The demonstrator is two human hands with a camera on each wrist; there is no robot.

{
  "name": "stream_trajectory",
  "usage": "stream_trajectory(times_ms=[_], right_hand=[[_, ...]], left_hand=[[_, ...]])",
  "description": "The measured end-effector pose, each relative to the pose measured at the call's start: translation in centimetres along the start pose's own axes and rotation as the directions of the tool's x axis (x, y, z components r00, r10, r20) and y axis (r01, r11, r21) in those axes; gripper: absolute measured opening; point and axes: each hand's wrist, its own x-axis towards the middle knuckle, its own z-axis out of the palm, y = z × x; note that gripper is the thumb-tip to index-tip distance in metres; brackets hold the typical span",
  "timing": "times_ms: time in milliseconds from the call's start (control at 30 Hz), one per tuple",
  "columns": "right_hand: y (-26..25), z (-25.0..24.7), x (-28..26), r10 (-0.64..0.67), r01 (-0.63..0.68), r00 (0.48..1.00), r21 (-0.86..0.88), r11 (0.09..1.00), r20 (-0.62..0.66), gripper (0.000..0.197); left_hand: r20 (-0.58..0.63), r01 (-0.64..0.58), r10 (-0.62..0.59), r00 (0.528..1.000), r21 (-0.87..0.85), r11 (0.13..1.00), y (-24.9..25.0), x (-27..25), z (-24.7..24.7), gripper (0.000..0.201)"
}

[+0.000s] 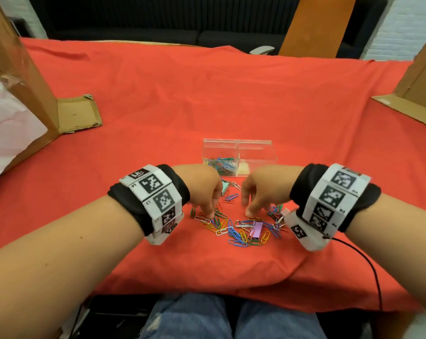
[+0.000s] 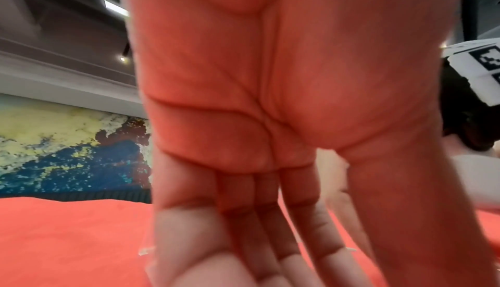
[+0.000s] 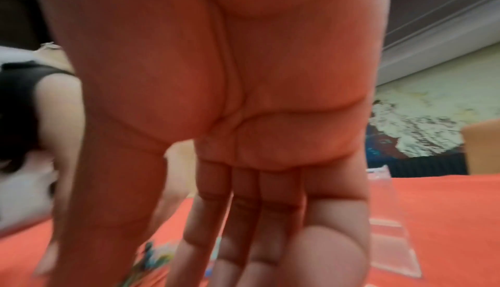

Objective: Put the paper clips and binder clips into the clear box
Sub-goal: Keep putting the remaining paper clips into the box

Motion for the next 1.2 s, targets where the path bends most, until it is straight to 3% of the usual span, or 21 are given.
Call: stream_trajectory(times_ms=[233, 467, 600, 733, 800, 900, 1000, 1200], right_hand=[[-2.3, 2.7, -0.4, -0.072, 0.072, 0.997, -0.236, 0.969, 0.008, 0.054], [-1.9, 2.8, -0.9, -0.081, 0.071, 0.995, -0.177, 0.982, -0.05, 0.009], [-1.4, 2.8, -0.7, -0.068, 0.047, 0.989, -0.159, 0.986, -0.13, 0.019], [-0.8, 1.7, -0.4, -0.079, 0.072, 0.973, -0.042, 0.997, -0.215, 0.006], [-0.5, 0.5, -0.3, -0.07, 0.091, 0.958, 0.062, 0.994, -0.278, 0.017], [-0.1, -1.1, 0.1, -0.017, 0.126, 0.918, 0.252, 0.959, -0.395, 0.016], [0.4, -2.5, 0.9, 0.042, 0.139, 0.852, 0.302, 0.943, -0.522, 0.012], [0.5, -3.9, 3.2, 0.16, 0.186, 0.751, 0.438, 0.88, -0.64, 0.023]], left_hand=[[0.021, -0.088, 0.085, 0.996, 0.178, 0.98, 2.4, -0.3, 1.4, 0.04], [0.034, -0.067, 0.063, 0.997, 0.115, 0.991, 1.9, -0.6, 1.2, 0.022], [-0.019, -0.071, 0.073, 0.997, 0.104, 0.992, 1.3, -0.6, 1.3, 0.017], [-0.083, -0.075, 0.075, 0.994, 0.01, 0.997, 0.6, -0.7, 0.0, 0.009], [-0.152, -0.071, 0.065, 0.986, -0.04, 0.997, 0.3, -0.7, -1.1, 0.004], [-0.325, -0.039, -0.006, 0.946, -0.129, 0.991, -0.3, -0.7, -2.8, 0.002], [-0.493, 0.004, -0.094, 0.865, -0.181, 0.983, -0.8, -0.3, -4.0, 0.009], [-0.648, 0.039, -0.235, 0.725, -0.301, 0.953, -1.8, 1.2, -5.3, 0.012]])
